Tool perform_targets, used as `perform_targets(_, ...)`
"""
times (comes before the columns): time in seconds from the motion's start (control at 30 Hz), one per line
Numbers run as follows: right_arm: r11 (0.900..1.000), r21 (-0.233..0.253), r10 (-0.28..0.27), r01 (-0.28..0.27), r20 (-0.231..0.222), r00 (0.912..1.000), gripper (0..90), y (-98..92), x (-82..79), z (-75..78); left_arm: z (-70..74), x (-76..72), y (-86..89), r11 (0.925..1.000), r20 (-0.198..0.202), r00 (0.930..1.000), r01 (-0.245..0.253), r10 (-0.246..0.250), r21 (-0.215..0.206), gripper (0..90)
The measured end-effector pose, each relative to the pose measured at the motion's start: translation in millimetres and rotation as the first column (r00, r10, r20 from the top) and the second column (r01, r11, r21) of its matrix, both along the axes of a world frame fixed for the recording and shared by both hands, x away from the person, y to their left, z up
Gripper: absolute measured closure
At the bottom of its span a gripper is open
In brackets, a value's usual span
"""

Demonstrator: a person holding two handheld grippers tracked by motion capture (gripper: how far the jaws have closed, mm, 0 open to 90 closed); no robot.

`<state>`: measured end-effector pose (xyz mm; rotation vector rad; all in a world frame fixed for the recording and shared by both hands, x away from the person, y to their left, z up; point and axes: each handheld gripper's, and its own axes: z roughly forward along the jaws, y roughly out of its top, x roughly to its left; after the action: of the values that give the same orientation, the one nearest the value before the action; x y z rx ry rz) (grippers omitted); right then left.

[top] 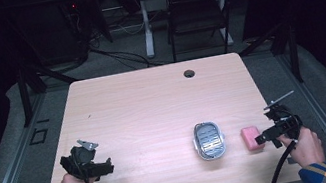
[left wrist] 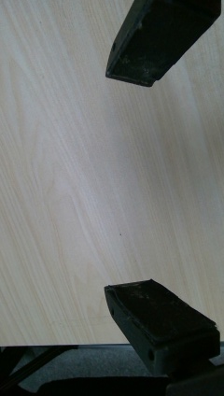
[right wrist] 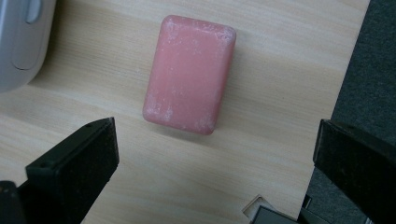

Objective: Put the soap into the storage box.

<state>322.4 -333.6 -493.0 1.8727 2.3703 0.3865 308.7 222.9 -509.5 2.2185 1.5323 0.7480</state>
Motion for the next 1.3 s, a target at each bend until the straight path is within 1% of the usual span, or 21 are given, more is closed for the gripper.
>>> perform_targets(0.03,1.0,0.003,-0.011,0.011,0.006,0.9999,0.0,0.2,0.3,-1.5,0.0,0.0,0.0,1.0,0.0,1.0,0.0,0.0,0.0,0.2)
perform_targets(0.07,1.0,0.006,-0.007,0.007,-0.006,1.0,0.0,-0.7,1.5,-1.4,0.1,0.0,-0.2,1.0,0.0,1.0,0.0,0.0,0.0,0.2)
perform_targets(0.2,1.0,0.013,-0.016,0.016,-0.013,0.9998,0.0,0.7,5.2,-3.0,0.2,0.0,-0.2,1.0,0.003,1.0,-0.001,0.001,-0.002,0.2)
perform_targets(0.23,1.0,0.005,-0.008,0.009,-0.028,0.9996,0.0,2.6,8.3,-3.7,0.2,0.1,0.1,1.0,0.002,1.0,-0.001,0.001,-0.001,0.2)
perform_targets(0.4,1.0,-0.002,-0.014,0.014,-0.038,0.9992,0.0,6.7,12.7,-6.7,0.3,0.1,0.7,1.0,0.002,1.0,0.002,-0.002,0.002,0.2)
perform_targets(0.43,1.0,-0.007,-0.007,0.007,-0.051,0.9987,0.0,7.0,14.2,-6.8,0.4,0.1,0.7,1.0,0.002,1.0,0.002,-0.002,0.002,0.2)
perform_targets(0.5,1.0,-0.009,-0.013,0.013,-0.053,0.9985,0.0,9.3,16.5,-8.5,0.5,0.0,0.7,1.0,0.002,1.0,0.003,-0.003,0.001,0.2)
perform_targets(0.53,1.0,0.002,-0.023,0.023,-0.046,0.9987,0.0,10.7,17.3,-10.3,0.5,0.0,0.6,1.0,0.002,1.0,0.002,-0.002,0.002,0.2)
perform_targets(0.57,1.0,-0.025,-0.009,0.008,-0.067,0.9977,0.0,11.7,20.6,-9.7,0.5,0.0,0.6,1.0,0.002,1.0,0.002,-0.002,0.001,0.2)
perform_targets(0.63,1.0,-0.023,-0.019,0.018,-0.063,0.9979,0.0,13.1,21.2,-10.5,0.5,0.0,0.6,1.0,0.001,1.0,0.003,-0.003,0.002,0.2)
perform_targets(0.67,0.999,-0.035,-0.008,0.005,-0.074,0.9972,0.0,13.0,22.6,-10.4,0.4,0.0,0.4,1.0,0.002,1.0,0.001,-0.001,0.001,0.2)
perform_targets(0.77,0.999,-0.023,-0.025,0.024,-0.068,0.9974,0.0,16.7,25.5,-13.4,0.5,-0.1,0.3,1.0,0.002,1.0,0.002,-0.002,0.001,0.2)
perform_targets(0.9,0.999,-0.037,-0.019,0.015,-0.095,0.9953,0.0,19.2,31.4,-17.2,0.6,-0.2,0.1,1.0,0.003,1.0,0.001,-0.001,0.001,0.2)
perform_targets(1.0,0.999,-0.031,-0.029,0.026,-0.103,0.9942,0.0,21.3,33.2,-19.5,0.4,-0.2,-0.1,1.0,0.004,1.0,0.001,-0.001,0.0,0.2)
perform_targets(1.03,0.999,-0.033,-0.023,0.019,-0.116,0.993,0.0,21.5,34.9,-21.1,0.5,-0.2,0.0,1.0,0.004,1.0,0.001,-0.001,0.0,0.2)
perform_targets(1.07,0.999,-0.024,-0.038,0.035,-0.108,0.9935,0.4,22.6,35.4,-23.7,0.5,-0.2,0.1,1.0,0.003,1.0,0.002,-0.002,0.0,0.2)
perform_targets(1.1,0.999,-0.039,-0.029,0.025,-0.118,0.9926,0.4,23.0,36.9,-23.9,0.6,-0.2,0.3,1.0,0.003,1.0,0.002,-0.002,0.001,0.2)
perform_targets(1.13,0.999,-0.027,-0.037,0.034,-0.114,0.9928,0.3,23.4,37.4,-25.9,0.6,-0.1,0.3,1.0,0.003,1.0,0.002,-0.002,0.001,0.2)
perform_targets(1.23,0.999,-0.042,-0.032,0.026,-0.14,0.9897,0.3,23.8,41.1,-26.3,0.7,-0.4,0.1,1.0,0.003,1.0,0.002,-0.002,0.0,0.2)
perform_targets(1.27,0.999,-0.04,-0.041,0.036,-0.133,0.9903,0.1,24.4,41.5,-27.6,0.8,-0.4,0.2,1.0,0.003,1.0,0.002,-0.002,-0.001,0.2)
perform_targets(1.3,0.999,-0.042,-0.033,0.028,-0.141,0.9894,0.0,23.9,43.3,-29.2,0.8,-0.3,0.2,1.0,0.004,1.0,0.002,-0.002,0.0,0.2)
